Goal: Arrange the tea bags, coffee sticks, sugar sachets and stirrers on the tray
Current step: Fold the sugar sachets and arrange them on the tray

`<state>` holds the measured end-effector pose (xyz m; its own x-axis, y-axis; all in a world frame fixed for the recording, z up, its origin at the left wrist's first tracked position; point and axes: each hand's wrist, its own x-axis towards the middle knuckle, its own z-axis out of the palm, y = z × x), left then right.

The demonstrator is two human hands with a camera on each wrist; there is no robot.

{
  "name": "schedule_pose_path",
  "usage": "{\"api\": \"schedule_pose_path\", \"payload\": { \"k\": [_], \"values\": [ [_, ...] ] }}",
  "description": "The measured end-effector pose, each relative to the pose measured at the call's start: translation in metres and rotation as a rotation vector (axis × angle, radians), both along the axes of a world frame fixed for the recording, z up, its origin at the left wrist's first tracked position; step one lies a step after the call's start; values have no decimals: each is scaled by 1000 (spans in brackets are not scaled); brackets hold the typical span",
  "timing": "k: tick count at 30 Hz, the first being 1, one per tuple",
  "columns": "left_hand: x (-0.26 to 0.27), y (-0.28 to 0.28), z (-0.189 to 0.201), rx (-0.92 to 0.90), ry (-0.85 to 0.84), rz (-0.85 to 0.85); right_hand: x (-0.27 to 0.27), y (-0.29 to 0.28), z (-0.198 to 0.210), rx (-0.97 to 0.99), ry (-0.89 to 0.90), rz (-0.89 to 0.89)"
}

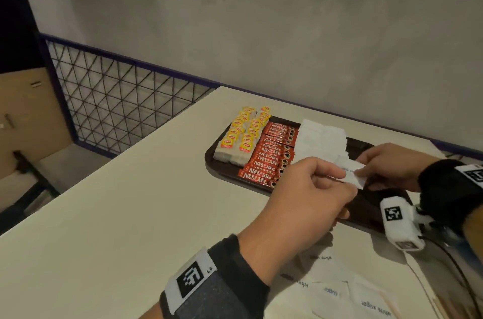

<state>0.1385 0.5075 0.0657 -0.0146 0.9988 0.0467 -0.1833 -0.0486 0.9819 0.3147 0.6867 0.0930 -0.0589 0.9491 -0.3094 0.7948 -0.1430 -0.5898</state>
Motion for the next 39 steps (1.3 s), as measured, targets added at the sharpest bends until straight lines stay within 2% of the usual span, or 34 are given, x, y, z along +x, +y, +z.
{"api": "schedule_pose_path", "payload": {
  "k": [6,12,20,25,29,35,39],
  "values": [
    [3,-3,3,-7,32,-3,-9,14,-12,-6,-31,17],
    [6,-5,-2,-20,60,-18,-26,13,-11,63,-263,128],
    [4,-3,-5,-10,58,8,-37,12,-18,232,-388,197],
    [2,-1,-4,-33,45,9,-32,18,-18,178,-393,185],
    [-2,1,-2,-30,23,31,-23,16,-2,125,-346,197],
    [-7,2,0,-29,17,74,-12,-3,6,26,-407,412],
    [-8,4,0,-26,5,108,-16,-8,2,-24,-466,450]
  ]
}}
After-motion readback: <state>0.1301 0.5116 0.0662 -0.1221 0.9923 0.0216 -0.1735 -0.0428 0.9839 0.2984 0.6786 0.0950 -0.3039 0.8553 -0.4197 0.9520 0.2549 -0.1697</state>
